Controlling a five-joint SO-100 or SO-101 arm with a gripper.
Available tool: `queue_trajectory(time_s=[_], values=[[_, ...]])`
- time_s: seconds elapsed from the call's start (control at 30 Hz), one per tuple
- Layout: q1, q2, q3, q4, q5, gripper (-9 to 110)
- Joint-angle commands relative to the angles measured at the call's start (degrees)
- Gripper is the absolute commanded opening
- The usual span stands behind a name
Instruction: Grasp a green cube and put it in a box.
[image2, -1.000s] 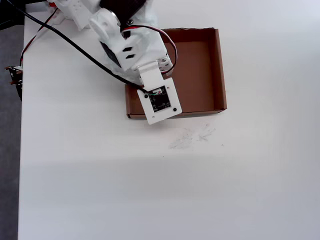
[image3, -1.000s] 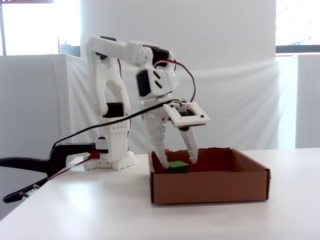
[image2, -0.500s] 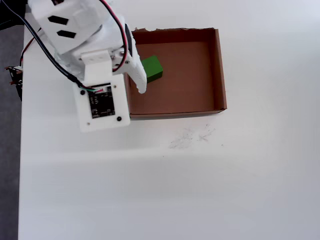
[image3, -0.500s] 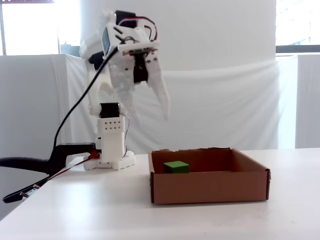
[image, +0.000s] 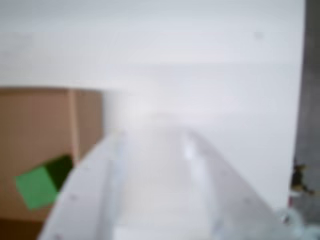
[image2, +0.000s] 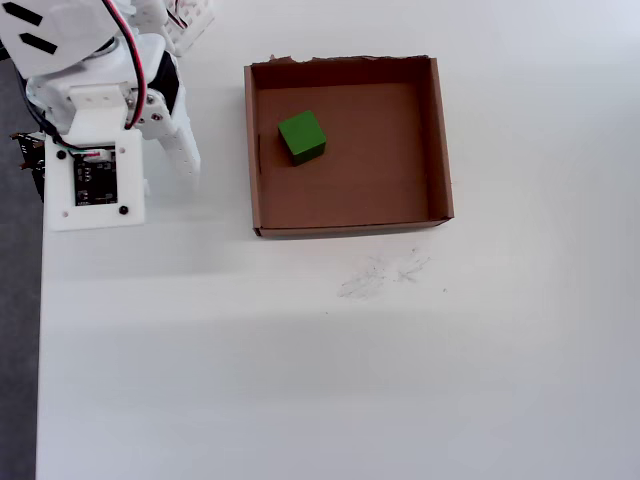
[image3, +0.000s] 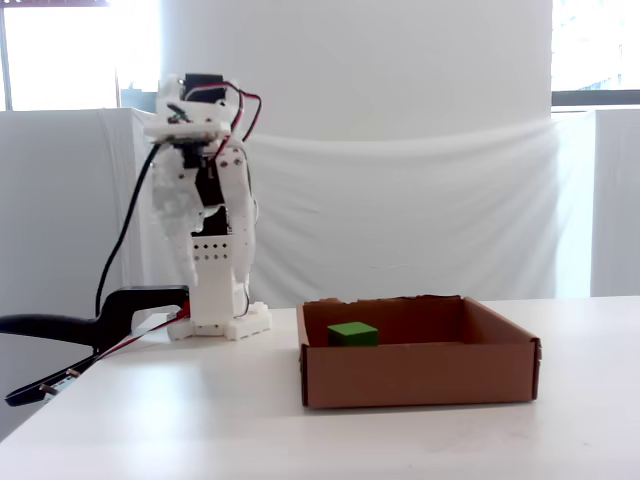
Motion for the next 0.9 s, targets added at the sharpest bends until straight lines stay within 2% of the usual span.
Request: queue_trajectory(time_s=[0.0,0.53,0.87], values=[[1.58,7.12,3.34,0.62,-3.34,14],[4.39,30.76,22.85,9.58,-6.24,14],[4.57,30.76,25.31,13.18,-6.68,14]])
